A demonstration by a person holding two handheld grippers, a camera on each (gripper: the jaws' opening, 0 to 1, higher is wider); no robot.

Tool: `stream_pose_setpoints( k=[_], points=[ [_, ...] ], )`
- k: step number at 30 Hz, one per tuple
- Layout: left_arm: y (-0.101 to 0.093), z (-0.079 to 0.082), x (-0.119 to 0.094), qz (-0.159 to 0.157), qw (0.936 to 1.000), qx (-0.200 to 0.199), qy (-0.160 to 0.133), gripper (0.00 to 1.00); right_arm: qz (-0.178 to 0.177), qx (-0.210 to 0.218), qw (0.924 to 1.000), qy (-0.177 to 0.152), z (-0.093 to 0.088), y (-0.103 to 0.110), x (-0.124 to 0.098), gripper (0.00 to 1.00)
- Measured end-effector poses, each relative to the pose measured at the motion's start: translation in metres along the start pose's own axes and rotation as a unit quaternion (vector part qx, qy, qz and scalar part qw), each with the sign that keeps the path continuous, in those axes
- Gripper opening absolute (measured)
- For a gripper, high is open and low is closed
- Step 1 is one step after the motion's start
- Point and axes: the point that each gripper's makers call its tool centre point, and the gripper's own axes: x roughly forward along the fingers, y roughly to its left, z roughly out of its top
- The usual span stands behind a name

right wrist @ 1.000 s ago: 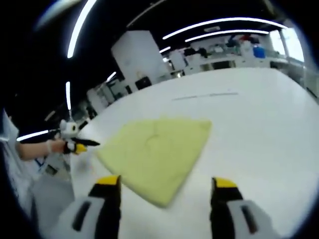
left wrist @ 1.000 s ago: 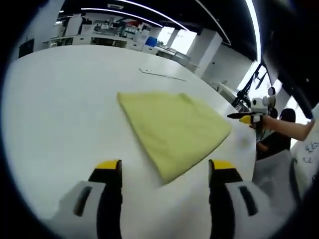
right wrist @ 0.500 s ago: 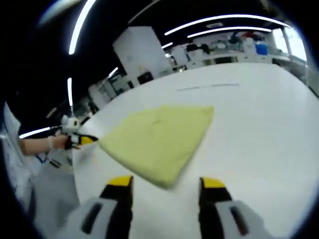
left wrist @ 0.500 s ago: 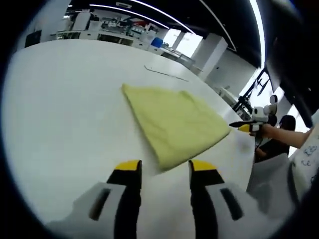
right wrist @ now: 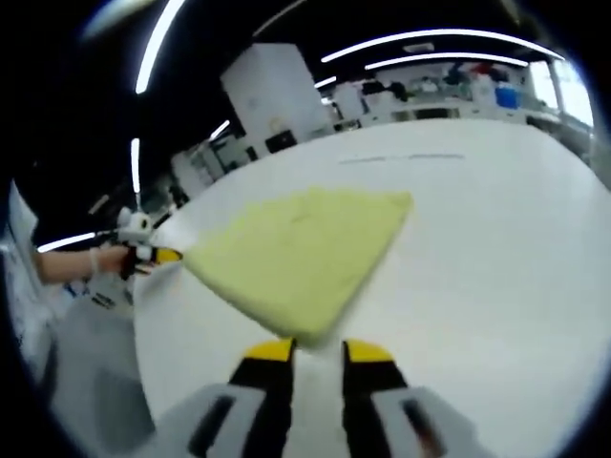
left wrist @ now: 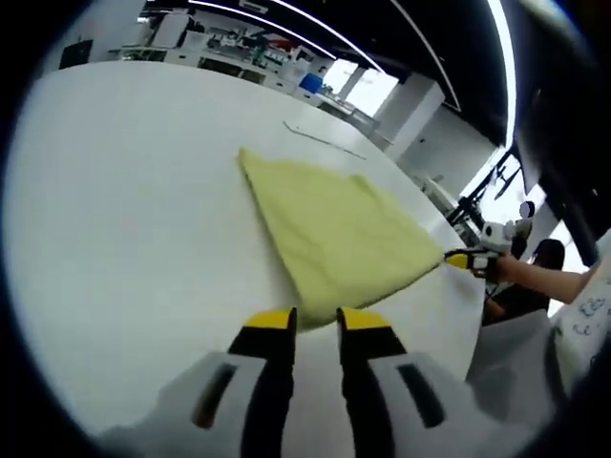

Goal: Fold the garment on the visible template until the final outline fits inside the template.

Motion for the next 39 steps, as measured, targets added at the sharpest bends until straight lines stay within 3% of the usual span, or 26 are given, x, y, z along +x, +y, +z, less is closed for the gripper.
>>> stream_pose_setpoints(
  k=[8, 12, 21, 25, 30, 39],
  points=[
    [-0.006, -0.003, 0.001, 0.003, 0.9998, -0.018, 0.0, 0.02, 0.01, 0.001, 0.9999, -0.009, 0.002, 0.0, 0.004, 0.06],
    [-0.005, -0.003, 0.002, 0.003, 0.9997, -0.025, 0.0, 0.01, 0.014, -0.005, 0.9998, -0.01, 0.001, 0.001, 0.006, 0.0],
    [0.011, 0.005, -0.006, -0.005, 0.9996, -0.027, -0.002, 0.0, 0.014, -0.017, 0.9996, -0.016, 0.005, 0.0, -0.003, 0.0],
    [0.005, 0.005, -0.006, -0.007, 0.9997, -0.025, -0.002, 0.0, 0.015, -0.033, 0.9993, -0.012, 0.005, 0.002, -0.008, 0.0],
    [0.007, 0.004, -0.009, -0.008, 0.9997, -0.024, -0.001, 0.0, 0.019, -0.05, 0.9985, 0.004, -0.004, 0.005, -0.016, 0.0],
    [0.002, -0.007, -0.011, 0.013, 0.9996, -0.023, -0.001, 0.0, 0.016, -0.038, 0.9991, 0.012, -0.018, 0.01, -0.03, 0.0]
  ],
)
